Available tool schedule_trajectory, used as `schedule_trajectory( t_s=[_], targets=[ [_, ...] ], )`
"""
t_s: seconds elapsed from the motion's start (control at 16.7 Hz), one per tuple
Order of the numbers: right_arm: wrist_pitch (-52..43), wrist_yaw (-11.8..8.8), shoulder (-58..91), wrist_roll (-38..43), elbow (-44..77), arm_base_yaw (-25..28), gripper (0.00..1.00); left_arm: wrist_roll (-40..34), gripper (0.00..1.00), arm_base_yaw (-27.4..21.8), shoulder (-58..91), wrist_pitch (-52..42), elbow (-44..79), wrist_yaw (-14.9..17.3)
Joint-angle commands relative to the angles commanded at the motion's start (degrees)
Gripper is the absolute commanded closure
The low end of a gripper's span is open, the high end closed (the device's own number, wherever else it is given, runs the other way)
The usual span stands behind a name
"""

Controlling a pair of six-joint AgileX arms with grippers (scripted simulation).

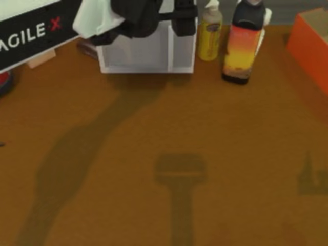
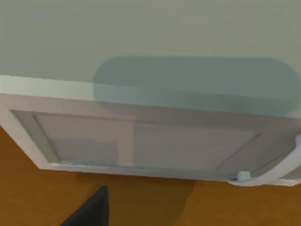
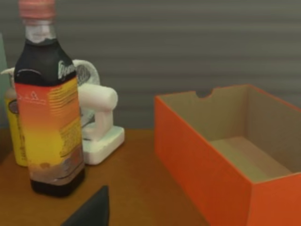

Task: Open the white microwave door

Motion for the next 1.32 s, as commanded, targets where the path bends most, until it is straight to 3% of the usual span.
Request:
schedule_trajectory(
  t_s=[0.24, 0.54, 1.32],
  targets=[
    [0.0, 0.0, 0.0, 0.0, 0.0, 0.0, 0.0, -2.2, 0.0, -3.0, 9.6, -3.9, 7.5, -1.9],
    [0.0, 0.0, 0.0, 0.0, 0.0, 0.0, 0.0, -2.5, 0.0, -3.4, 10.8, -4.6, 8.6, -2.2],
    [0.0, 0.0, 0.0, 0.0, 0.0, 0.0, 0.0, 0.7, 0.0, 0.1, 23.5, 2.1, 15.8, 0.0]
  ],
)
